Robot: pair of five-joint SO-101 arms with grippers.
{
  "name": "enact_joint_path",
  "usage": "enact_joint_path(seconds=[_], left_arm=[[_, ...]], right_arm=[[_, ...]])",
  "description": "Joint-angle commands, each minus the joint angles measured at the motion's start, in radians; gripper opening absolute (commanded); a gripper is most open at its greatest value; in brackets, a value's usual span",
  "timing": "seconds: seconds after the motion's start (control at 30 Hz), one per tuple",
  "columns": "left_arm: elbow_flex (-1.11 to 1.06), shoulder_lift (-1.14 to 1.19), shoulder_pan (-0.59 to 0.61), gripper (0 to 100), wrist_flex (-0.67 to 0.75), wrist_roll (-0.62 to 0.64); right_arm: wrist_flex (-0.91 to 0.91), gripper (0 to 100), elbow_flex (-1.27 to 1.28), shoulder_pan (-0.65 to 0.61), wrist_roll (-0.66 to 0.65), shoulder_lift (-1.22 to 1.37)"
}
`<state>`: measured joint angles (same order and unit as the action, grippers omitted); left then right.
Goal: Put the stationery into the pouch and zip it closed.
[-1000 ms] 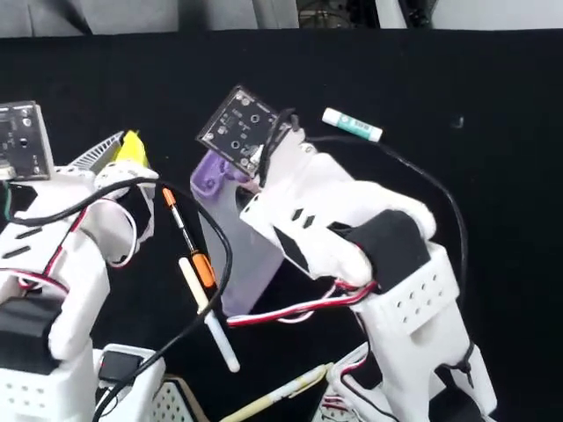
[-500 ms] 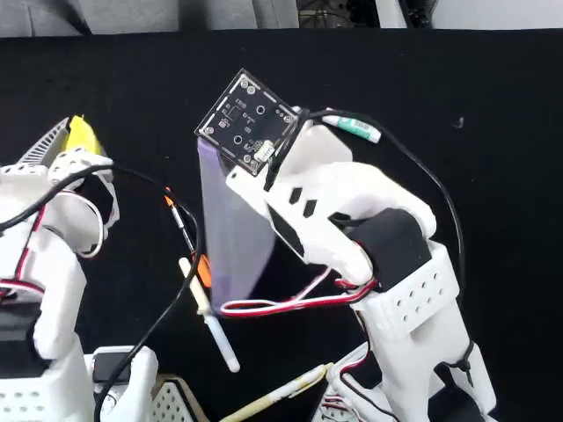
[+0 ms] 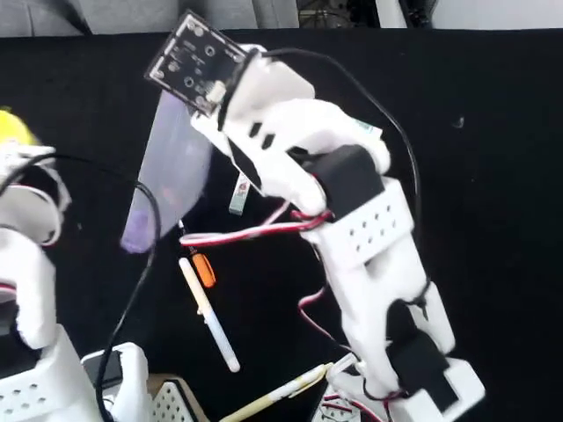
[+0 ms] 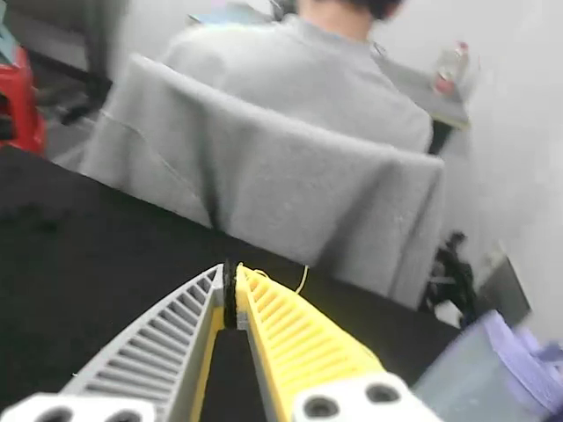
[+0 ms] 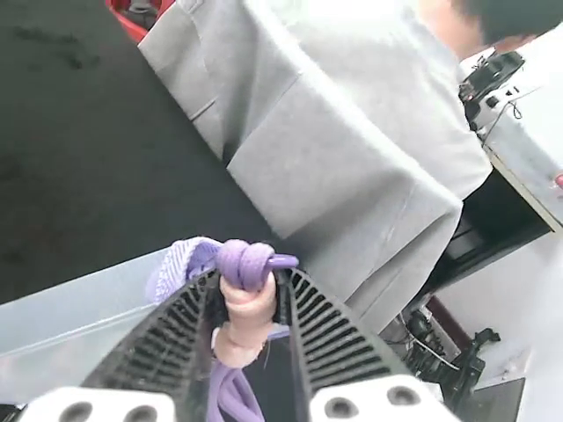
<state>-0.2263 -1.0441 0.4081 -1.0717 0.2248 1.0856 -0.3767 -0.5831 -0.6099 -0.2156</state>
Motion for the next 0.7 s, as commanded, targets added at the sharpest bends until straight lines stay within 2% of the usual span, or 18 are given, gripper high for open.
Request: enact_joint_path(seconds=[0.0,0.27,0.43,0.6,0.67], left_arm=[[-0.042,-0.008,0.056,3,0.054,-0.005],[-0.298,-0.008,0.051,3,0.06,-0.005],[-0.361,-0.008,0.056,3,0.037,-0.005],[-0.337,-0.008,0.008,4,-0.143,-0.005],[-0.297,-0.008,-0.021,11,-0.256,-0.005]], right_arm=[[0.098,1.1,-0.082,-0.008,-0.008,0.01],[0.448,1.1,-0.084,-0.011,-0.005,0.012],[0.597,1.1,-0.077,-0.011,0.064,0.012],[0.615,1.1,-0.004,-0.012,0.123,0.012],[0.588,1.1,0.064,-0.028,0.152,0.012]])
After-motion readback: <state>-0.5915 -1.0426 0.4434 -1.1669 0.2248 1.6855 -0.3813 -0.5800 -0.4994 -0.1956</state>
